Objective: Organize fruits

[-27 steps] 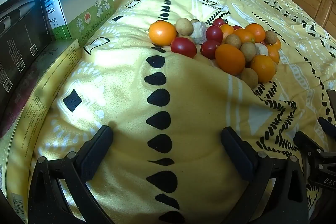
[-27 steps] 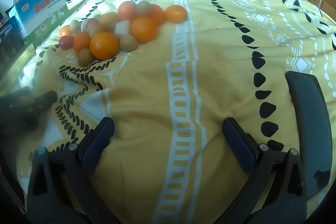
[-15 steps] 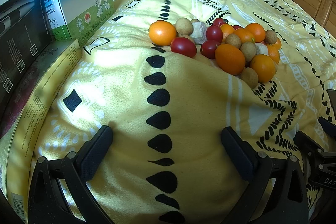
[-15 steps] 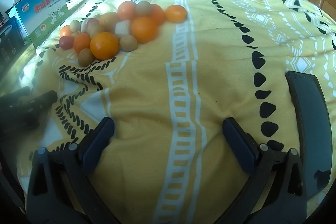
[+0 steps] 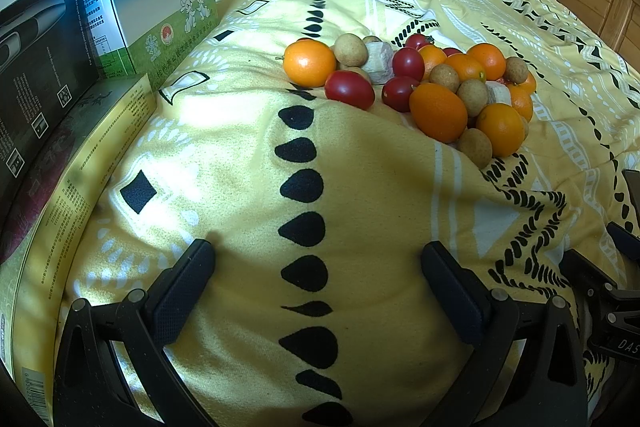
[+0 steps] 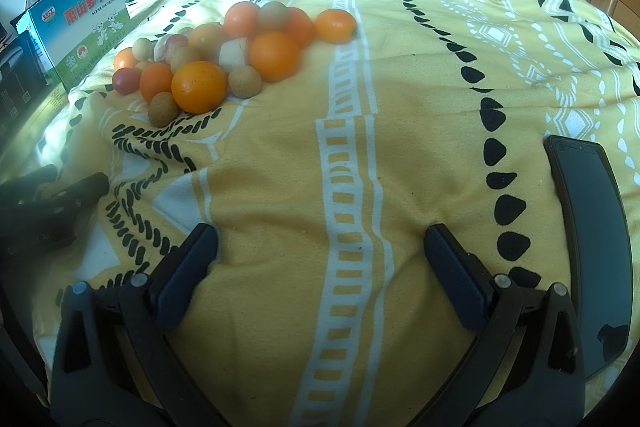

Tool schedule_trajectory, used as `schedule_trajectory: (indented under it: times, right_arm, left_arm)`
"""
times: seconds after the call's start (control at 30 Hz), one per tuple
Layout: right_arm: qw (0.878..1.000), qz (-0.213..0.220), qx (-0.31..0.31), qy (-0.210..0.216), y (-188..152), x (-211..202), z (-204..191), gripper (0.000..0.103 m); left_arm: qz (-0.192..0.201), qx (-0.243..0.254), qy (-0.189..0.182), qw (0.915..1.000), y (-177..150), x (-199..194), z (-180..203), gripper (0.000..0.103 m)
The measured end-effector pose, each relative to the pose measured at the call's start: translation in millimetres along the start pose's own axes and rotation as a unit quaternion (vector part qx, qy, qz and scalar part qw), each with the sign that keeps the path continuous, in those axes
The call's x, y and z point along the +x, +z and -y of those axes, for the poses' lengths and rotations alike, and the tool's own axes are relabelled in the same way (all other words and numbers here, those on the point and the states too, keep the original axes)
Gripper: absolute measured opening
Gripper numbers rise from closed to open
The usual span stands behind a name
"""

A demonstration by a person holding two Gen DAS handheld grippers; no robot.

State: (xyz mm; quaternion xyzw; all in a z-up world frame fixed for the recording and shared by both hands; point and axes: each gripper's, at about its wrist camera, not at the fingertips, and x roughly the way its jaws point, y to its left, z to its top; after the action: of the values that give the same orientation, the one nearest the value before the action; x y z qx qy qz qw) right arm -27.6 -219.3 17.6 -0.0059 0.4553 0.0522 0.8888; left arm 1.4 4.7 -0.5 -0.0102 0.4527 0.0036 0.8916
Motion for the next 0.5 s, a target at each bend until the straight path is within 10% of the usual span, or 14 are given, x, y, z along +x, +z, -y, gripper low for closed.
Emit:
schedule_trajectory:
  times: [0.5]
  right_arm:
    - [1.000, 0.001, 0.001, 0.002, -1.0, -0.5, 0.3, 0.103]
  left_arm:
    - [0.000, 0.001, 0.001, 1.0000, -0.9, -1.0, 4.3, 0.103]
